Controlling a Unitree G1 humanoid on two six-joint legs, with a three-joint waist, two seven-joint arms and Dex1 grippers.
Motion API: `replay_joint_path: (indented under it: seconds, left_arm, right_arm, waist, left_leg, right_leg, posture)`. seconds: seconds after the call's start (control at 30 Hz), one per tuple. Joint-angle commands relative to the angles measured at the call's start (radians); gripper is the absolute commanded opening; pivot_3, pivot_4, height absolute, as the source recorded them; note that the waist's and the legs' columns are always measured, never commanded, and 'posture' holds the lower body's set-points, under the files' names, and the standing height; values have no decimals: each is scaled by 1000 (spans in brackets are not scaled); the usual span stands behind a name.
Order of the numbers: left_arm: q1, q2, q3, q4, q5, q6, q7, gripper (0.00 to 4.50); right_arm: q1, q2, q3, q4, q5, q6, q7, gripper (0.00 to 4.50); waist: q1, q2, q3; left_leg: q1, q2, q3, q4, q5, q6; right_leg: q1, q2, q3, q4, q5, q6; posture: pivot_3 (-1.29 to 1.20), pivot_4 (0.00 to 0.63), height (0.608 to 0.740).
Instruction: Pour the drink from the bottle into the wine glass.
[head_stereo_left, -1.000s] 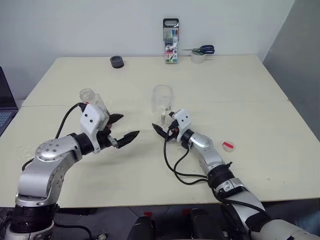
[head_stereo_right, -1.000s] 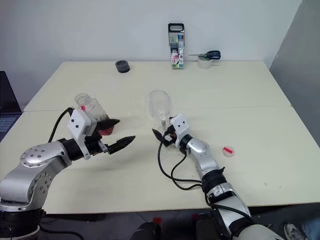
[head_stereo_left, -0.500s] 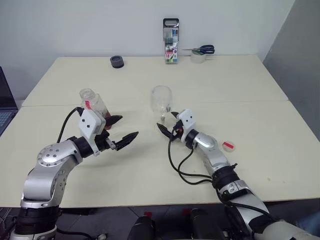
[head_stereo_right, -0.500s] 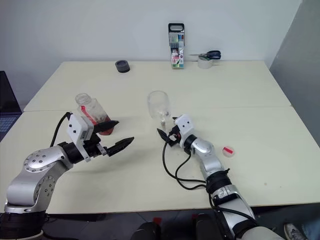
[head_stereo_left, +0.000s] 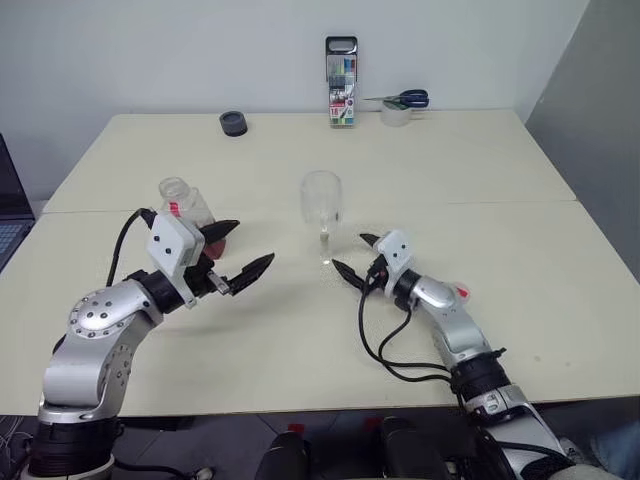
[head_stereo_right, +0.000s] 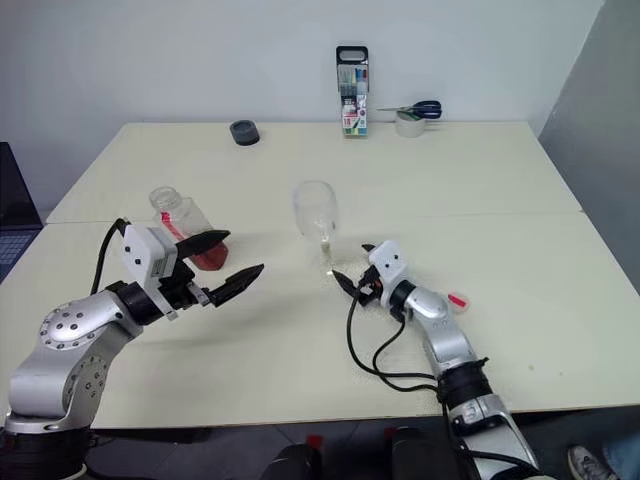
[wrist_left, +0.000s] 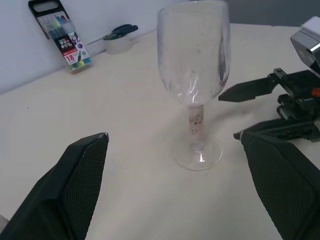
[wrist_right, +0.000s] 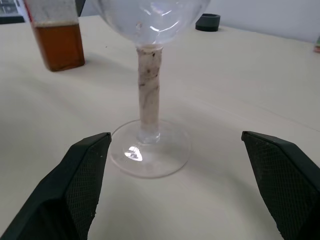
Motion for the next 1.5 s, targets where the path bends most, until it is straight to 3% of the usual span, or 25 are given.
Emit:
replay_joint_path:
  seconds: [0.03, 0.23, 0.4, 0.67, 1.17, 1.5]
  left_arm:
    - [-12, -6, 36, -43, -20, -32, 8, 4500]
    - [-4, -28, 26, -32, 3, -61, 28, 4500]
    - [74, -58, 15, -30, 27, -71, 54, 4500]
    - [188, -182, 31, 26, 146, -120, 249, 4500]
    - [19, -203, 104, 216, 150, -72, 372, 4500]
    - [-46, -168, 103, 331, 166, -93, 353, 4500]
  right_arm:
    - [25, -16, 9, -96, -1, 18, 11, 4456]
    - [66, -50, 20, -186, 9, 34, 26, 4456]
    - [111, -152, 51, -394, 122, 202, 199, 4456]
    - [121, -265, 67, -616, 205, 376, 290, 4456]
    - [95, -246, 74, -680, 220, 449, 232, 4456]
    - [84, -241, 64, -702, 239, 478, 221, 4456]
  waist:
    - [1, 0, 0]
    - [3, 0, 0]
    - [8, 0, 0]
    - [19, -1, 1]
    - [36, -2, 1]
    - [38, -2, 1]
  left_leg:
    - [0, 0, 0, 0, 0, 0]
    - [0, 0, 0, 0, 0, 0]
    - [0, 0, 0, -1, 0, 0]
    - [-1, 1, -2, -2, 0, 0]
    - [-1, 0, -2, -2, 0, 0]
    - [-1, 0, -2, -2, 0, -1]
  right_leg:
    - [0, 0, 0, 0, 0, 0]
    - [0, 0, 0, -1, 0, 0]
    - [1, -1, 0, -3, 0, 0]
    - [2, -1, -2, -8, 0, 1]
    - [3, -1, -3, -11, 1, 2]
    - [3, -1, -3, -11, 1, 2]
  posture:
    - [0, 150, 740]
    - [0, 150, 740]
    - [0, 150, 740]
    - [0, 150, 740]
    - [0, 150, 740]
    - [0, 150, 740]
